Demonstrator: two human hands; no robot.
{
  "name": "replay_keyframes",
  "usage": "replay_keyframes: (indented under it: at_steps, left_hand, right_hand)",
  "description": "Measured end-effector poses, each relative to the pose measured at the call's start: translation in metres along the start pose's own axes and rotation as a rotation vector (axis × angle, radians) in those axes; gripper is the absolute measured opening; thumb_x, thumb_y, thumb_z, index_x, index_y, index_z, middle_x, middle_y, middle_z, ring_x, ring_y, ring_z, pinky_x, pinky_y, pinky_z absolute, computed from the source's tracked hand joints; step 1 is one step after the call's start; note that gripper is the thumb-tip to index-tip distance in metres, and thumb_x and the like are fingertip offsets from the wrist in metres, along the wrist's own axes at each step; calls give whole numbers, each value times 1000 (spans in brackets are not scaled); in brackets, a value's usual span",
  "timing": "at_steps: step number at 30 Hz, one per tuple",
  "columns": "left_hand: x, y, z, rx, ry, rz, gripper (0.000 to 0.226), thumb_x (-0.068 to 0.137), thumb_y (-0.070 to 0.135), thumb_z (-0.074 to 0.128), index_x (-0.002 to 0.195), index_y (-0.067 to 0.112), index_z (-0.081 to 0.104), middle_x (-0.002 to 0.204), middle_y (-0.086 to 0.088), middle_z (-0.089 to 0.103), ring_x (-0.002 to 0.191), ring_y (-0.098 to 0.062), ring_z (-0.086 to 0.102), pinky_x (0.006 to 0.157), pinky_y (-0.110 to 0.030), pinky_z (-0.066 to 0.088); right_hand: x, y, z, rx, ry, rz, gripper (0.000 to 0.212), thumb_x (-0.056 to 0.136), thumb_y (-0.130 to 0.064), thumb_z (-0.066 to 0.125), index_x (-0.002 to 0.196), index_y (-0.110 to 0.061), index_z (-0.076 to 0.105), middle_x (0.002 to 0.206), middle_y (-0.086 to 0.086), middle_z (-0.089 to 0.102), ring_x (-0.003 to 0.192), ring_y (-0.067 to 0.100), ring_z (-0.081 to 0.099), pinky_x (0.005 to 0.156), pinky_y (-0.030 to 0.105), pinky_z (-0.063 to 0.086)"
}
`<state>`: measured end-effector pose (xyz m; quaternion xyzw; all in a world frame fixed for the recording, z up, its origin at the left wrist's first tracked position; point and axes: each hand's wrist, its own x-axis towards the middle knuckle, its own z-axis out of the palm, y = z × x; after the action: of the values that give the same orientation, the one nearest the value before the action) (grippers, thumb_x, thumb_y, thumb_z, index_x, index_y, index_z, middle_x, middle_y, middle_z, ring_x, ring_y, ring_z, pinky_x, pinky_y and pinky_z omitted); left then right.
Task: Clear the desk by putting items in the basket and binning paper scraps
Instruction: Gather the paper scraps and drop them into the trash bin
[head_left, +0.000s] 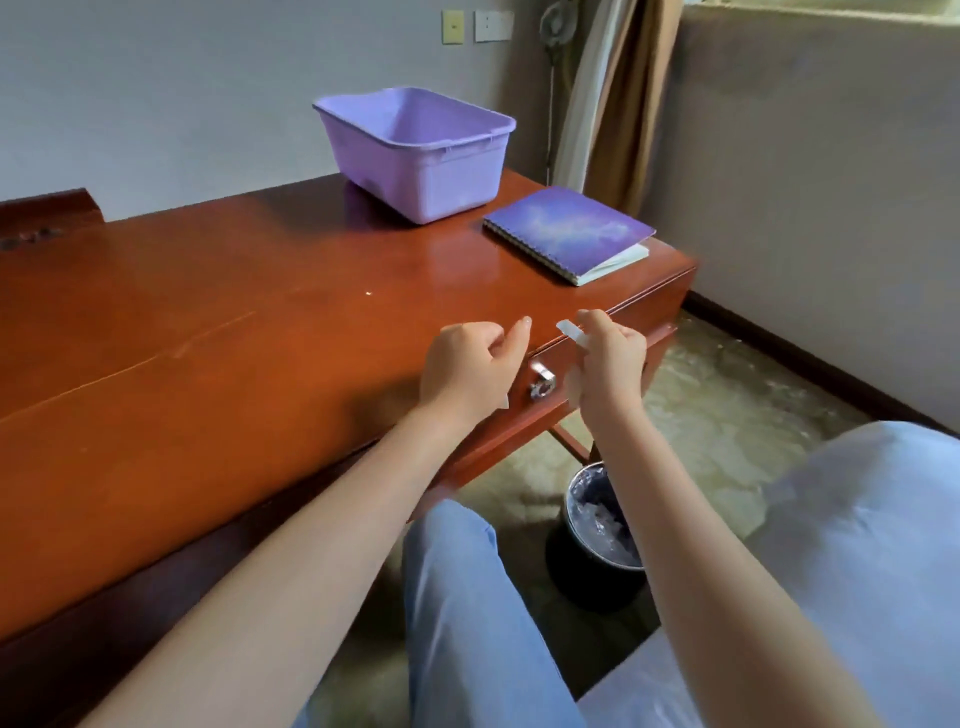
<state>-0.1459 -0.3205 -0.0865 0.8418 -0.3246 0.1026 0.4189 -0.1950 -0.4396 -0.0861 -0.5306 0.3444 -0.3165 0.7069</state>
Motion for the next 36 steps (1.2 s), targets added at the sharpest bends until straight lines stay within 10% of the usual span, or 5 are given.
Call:
replay_keyframes:
  at_steps: [14,18,29,36]
  left_hand:
    - [20,8,215,62,-546,-6,55,94,44,43,54,7,49,51,-2,42,49,-19,39,49,-26,28]
    - [29,-10,268,115,-631,-62,55,93,44,44,49,14,29,49,0,32,46,-18,30,47,-27,23]
    - [48,-66,351,-139,-826,-776,25,89,34,50,70,20,41,81,-4,46,78,-23,45,71,-31,38]
    - [40,-87,377,-170,-854,-932,25,86,34,49,79,11,50,71,-3,47,59,-19,40,56,-27,33]
  right_hand:
    - [138,96,-146,-102,395,239,28,85,-13,53,63,-15,36,59,2,26,51,17,21,48,24,18]
    - [177,132,-165,-140,454,336,14,89,-9,51,77,-10,44,61,3,30,52,16,25,44,25,23]
    - [232,245,-194,14,695,689,21,86,-23,55,98,-6,58,78,5,55,63,18,47,54,30,36]
    - [244,283,-189,174,728,824,50,88,-43,59,123,-7,56,125,9,56,112,33,54,79,39,49]
